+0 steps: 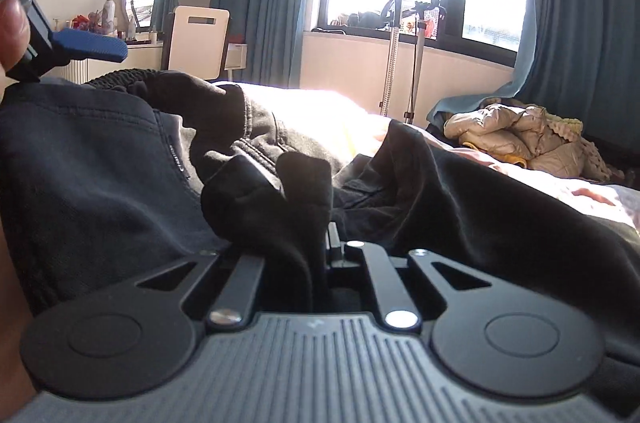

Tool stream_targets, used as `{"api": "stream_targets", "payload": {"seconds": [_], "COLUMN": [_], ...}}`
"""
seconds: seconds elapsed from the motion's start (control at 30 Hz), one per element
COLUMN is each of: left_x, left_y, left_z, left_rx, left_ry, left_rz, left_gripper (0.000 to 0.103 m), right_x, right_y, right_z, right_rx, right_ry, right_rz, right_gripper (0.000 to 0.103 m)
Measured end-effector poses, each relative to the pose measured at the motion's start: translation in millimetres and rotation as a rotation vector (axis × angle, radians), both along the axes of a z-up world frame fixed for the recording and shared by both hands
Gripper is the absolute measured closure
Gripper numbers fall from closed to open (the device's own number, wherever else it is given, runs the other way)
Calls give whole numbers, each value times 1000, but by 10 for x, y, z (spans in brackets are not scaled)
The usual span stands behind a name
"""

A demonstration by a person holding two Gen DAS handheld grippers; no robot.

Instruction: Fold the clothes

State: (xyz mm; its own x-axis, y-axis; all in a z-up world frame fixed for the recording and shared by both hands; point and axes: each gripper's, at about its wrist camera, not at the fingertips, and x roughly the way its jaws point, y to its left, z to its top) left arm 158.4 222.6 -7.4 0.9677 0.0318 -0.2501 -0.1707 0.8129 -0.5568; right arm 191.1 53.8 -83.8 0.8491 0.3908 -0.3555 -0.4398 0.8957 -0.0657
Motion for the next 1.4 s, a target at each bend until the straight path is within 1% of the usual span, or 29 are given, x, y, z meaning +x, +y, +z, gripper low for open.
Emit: {"api": "stream_targets", "payload": {"seconds": [0.03,0.07,0.13,0.23,0.3,0.37,0.47,0.5,0.53,0.57,0.6,0.67,0.73,0.8,0.83,0.9,0.93,0.97,1.0,1.03,1.07,1.13,1.2,1.23,1.3,1.4], "left_x": [30,56,79,83,90,92,88,90,97,104,113,163,262,363,381,380,368,350,337,325,307,240,117,46,-112,-311], "left_y": [-5,-20,-77,-209,-310,-405,-573,-636,-705,-775,-836,-961,-1093,-1191,-1225,-1291,-1319,-1338,-1352,-1372,-1392,-1428,-1458,-1453,-1414,-1325], "left_z": [-16,-29,-54,-59,-58,-56,-48,-50,-58,-72,-91,-169,-300,-432,-471,-527,-531,-516,-501,-495,-497,-484,-420,-375,-269,-197], "left_rx": [-4,-11,-15,48,111,156,200,221,249,280,308,366,428,474,494,538,554,559,560,565,578,603,605,590,536,481], "left_ry": [10,20,27,32,42,49,62,69,78,86,95,131,202,295,322,350,351,343,336,327,316,284,222,197,156,125], "left_rz": [-11,-25,-59,-103,-127,-164,-223,-242,-257,-269,-278,-292,-312,-329,-329,-317,-316,-319,-323,-322,-310,-265,-198,-175,-145,-78], "left_gripper": [11,11,11,11,13,14,15,17,20,23,24,29,33,34,35,35,41,52,59,79,96,98,98,99,99,99], "right_x": [-12,-53,-155,-395,-572,-748,-920,-946,-964,-956,-918,-824,-731,-638,-592,-514,-491,-452,-416,-398,-384,-365,-352,-345,-331,-353], "right_y": [-18,-44,-112,-337,-539,-798,-1294,-1465,-1654,-1818,-1936,-2128,-2321,-2514,-2611,-2658,-2660,-2652,-2649,-2659,-2672,-2690,-2697,-2695,-2678,-2654], "right_z": [49,88,148,128,143,175,177,169,157,151,124,35,-54,-143,-187,-301,-342,-377,-397,-410,-427,-455,-467,-469,-452,-413], "right_rx": [1,-3,-8,11,25,26,21,26,36,59,99,191,283,375,421,476,491,498,504,517,533,558,573,576,578,567], "right_ry": [5,6,3,19,34,44,54,51,50,54,69,110,151,193,213,251,257,261,265,271,276,282,279,276,274,261], "right_rz": [6,17,42,80,88,58,-40,-93,-154,-213,-254,-315,-376,-437,-467,-477,-477,-473,-469,-467,-466,-465,-465,-466,-472,-467], "right_gripper": [88,86,65,54,50,49,48,47,46,46,46,44,39,38,38,38,38,37,35,34,33,31,31,31,31,31]}}
